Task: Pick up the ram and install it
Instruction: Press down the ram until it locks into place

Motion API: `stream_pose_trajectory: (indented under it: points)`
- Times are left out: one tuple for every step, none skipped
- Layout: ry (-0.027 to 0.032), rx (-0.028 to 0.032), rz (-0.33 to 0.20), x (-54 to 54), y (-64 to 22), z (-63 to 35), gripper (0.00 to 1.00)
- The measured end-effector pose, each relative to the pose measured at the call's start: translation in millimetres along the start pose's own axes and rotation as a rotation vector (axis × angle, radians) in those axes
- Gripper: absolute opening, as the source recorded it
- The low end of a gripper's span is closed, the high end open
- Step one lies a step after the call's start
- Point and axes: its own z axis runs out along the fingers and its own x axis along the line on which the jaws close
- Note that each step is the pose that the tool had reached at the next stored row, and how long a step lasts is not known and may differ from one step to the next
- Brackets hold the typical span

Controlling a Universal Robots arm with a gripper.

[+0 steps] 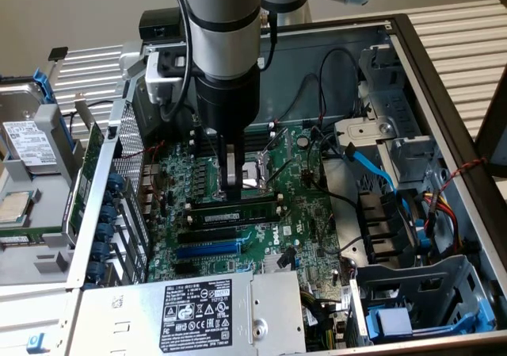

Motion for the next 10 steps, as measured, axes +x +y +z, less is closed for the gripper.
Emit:
stream_pose_trajectory:
  points:
    - [-0.0008, 0.0006, 0.016, 0.0, 0.0, 0.0, 0.11]
    - [-0.0017, 0.0012, 0.033, 0.0, 0.0, 0.1, 0.11]
    - [-0.0025, 0.0017, 0.049, 0.0, 0.0, 0.1, 0.11]
    - [-0.0032, 0.0022, 0.066, 0.0, 0.0, 0.1, 0.11]
    - [-0.0041, 0.0027, 0.082, 0.0, 0.0, 0.1, 0.11]
    - [-0.0048, 0.0033, 0.099, 0.0, 0.0, 0.1, 0.11]
    - [-0.0057, 0.0039, 0.115, 0.0, 0.0, 0.2, 0.11]
    - [-0.0064, 0.0043, 0.132, 0.0, 0.0, 0.2, 0.11]
    - [-0.0072, 0.0049, 0.148, 0.0, 0.0, 0.2, 0.11]
    - [-0.008, 0.0054, 0.163, 0.0, 0.0, 0.2, 0.11]
